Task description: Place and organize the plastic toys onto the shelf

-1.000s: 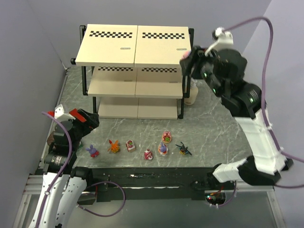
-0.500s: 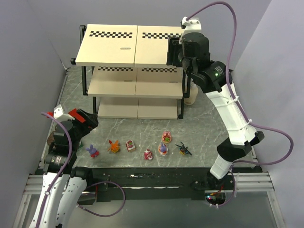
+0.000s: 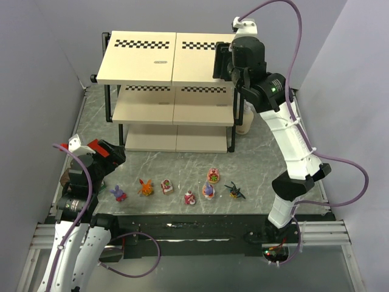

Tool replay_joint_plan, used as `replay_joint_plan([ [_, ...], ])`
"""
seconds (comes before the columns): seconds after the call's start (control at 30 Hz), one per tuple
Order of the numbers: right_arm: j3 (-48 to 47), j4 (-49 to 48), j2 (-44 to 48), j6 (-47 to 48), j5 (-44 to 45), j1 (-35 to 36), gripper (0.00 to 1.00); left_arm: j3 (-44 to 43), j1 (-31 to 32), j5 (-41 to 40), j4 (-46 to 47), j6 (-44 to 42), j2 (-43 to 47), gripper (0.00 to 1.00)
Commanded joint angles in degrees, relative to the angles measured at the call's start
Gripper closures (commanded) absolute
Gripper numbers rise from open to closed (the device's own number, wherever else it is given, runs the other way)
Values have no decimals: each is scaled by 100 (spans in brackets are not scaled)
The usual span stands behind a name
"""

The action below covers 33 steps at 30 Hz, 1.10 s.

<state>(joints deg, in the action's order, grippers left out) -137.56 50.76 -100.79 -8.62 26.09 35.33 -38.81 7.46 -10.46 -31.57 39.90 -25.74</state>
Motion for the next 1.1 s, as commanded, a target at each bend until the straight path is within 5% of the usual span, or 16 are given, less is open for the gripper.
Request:
replay_joint_plan([
  [0.0, -421, 179, -116, -254, -112, -167, 66, -162, -35, -88, 28, 44, 7, 4],
  [0.33, -404, 276, -230, -289, -341, -290, 52, -162, -35, -53, 37, 35, 25, 4],
  [1.07, -606, 584, -590, -193, -596, -519, 40, -162, -43, -53, 20, 53, 7, 4],
])
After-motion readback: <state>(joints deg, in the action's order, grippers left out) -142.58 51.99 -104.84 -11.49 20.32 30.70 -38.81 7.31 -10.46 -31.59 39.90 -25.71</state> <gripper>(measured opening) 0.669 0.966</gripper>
